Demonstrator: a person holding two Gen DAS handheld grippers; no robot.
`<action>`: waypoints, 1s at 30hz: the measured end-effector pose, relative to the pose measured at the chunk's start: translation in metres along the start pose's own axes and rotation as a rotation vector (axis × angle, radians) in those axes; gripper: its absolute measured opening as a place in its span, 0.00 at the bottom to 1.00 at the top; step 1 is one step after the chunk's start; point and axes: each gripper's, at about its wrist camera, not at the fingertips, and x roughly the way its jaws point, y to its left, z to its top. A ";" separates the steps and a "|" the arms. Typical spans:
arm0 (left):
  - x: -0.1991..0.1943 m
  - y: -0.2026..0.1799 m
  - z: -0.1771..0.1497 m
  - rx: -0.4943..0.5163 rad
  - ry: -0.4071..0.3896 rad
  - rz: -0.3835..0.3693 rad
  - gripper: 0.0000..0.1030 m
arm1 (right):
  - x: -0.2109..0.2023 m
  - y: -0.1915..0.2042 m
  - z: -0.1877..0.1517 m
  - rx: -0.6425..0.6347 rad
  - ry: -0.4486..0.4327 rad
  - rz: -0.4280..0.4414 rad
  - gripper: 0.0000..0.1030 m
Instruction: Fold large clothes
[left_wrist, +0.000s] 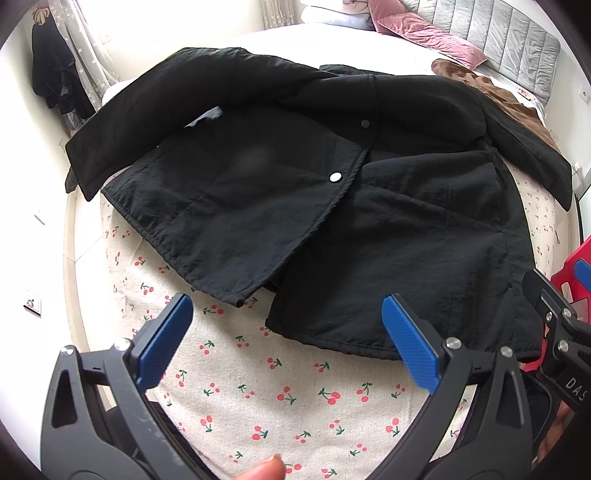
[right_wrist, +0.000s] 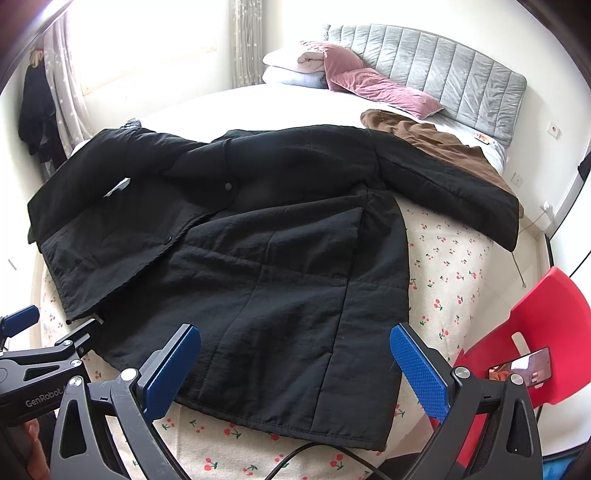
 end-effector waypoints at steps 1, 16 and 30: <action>0.000 0.000 0.000 0.001 0.000 0.000 0.99 | 0.000 0.000 0.000 0.000 0.000 0.001 1.00; -0.001 0.000 -0.001 0.001 -0.003 -0.002 0.99 | 0.001 0.001 -0.001 -0.006 0.004 0.005 1.00; -0.002 0.001 -0.001 0.000 -0.003 -0.002 0.99 | 0.001 0.002 -0.001 -0.008 0.003 0.005 1.00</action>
